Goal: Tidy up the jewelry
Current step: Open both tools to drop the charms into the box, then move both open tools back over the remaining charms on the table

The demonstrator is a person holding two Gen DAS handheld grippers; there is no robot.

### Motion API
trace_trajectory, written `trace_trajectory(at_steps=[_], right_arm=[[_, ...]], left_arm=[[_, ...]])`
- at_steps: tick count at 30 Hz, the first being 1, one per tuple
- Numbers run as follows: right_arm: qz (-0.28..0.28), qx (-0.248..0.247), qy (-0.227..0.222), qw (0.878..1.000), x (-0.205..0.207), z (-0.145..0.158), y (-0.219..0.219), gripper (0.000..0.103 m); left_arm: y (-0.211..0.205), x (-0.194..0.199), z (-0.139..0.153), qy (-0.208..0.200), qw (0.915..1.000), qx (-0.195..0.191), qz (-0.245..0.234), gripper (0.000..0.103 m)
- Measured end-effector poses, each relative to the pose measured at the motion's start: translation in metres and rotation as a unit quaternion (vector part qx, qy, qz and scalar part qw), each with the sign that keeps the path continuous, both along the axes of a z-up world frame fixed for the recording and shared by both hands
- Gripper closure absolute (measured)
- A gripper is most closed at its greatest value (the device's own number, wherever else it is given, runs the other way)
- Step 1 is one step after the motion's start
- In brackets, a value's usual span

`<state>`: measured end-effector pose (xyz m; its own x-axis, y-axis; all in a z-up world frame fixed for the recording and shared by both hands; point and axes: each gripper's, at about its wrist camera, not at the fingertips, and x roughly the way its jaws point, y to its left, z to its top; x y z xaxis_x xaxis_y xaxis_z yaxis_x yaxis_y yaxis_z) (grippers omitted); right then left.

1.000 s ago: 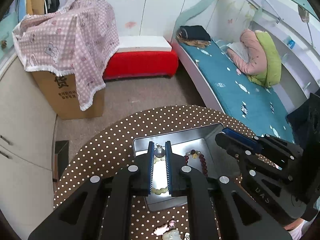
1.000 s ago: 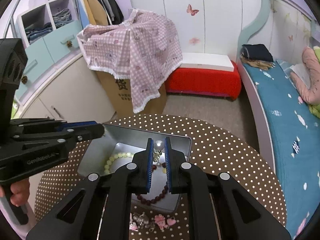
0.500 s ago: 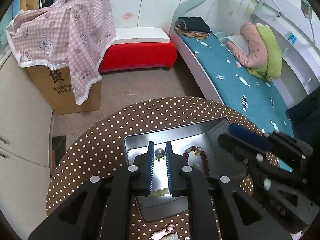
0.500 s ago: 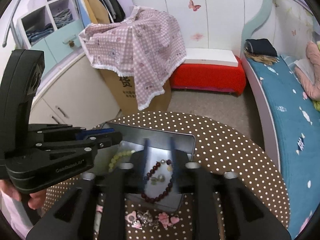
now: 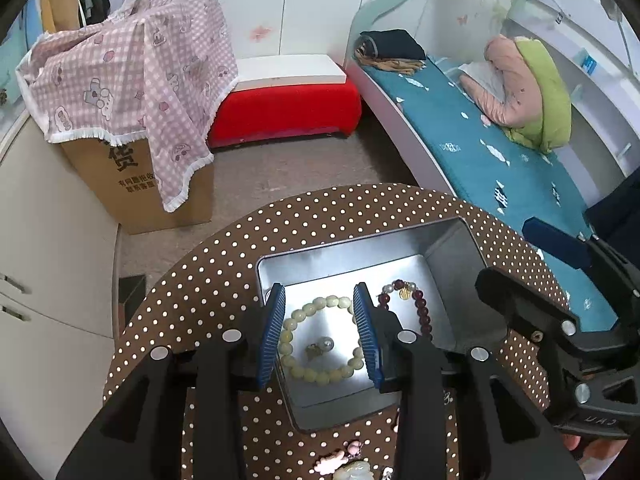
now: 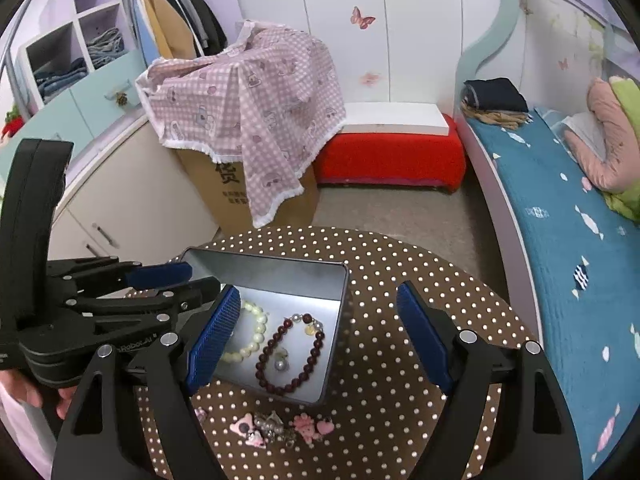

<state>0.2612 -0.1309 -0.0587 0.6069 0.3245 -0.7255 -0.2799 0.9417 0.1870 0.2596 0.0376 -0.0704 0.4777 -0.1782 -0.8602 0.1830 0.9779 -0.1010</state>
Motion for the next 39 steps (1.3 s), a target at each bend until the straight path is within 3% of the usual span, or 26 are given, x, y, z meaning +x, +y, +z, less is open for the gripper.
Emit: trace_trajectory(at_steps=[15,17,22,31,39], right_arm=[[-0.016,-0.005,-0.02,1.0,-0.051,0.028,-0.016,0.024],[-0.02,-0.004,-0.028,0.999,-0.063,0.033,-0.019,0.02],[-0.027,-0.007,-0.036,0.999,-0.089,0.046,-0.024,0.019],[-0.024,-0.027,-0.052,0.998,-0.136,0.065,-0.031,0.017],[0.003,-0.032,-0.045,0.998,-0.162,0.059,-0.025,0.015]], left_arm=[[-0.002,-0.051,0.024,-0.021,0.9996,0.015,0.004,0.068],[-0.002,-0.061,0.03,-0.031,0.9992,0.023,0.007,0.061],[-0.003,-0.087,0.044,-0.05,0.9981,0.035,0.012,0.058],[-0.003,-0.132,0.066,-0.084,0.9952,0.046,0.021,0.041],[0.007,-0.161,0.067,-0.095,0.9929,0.064,0.03,0.033]])
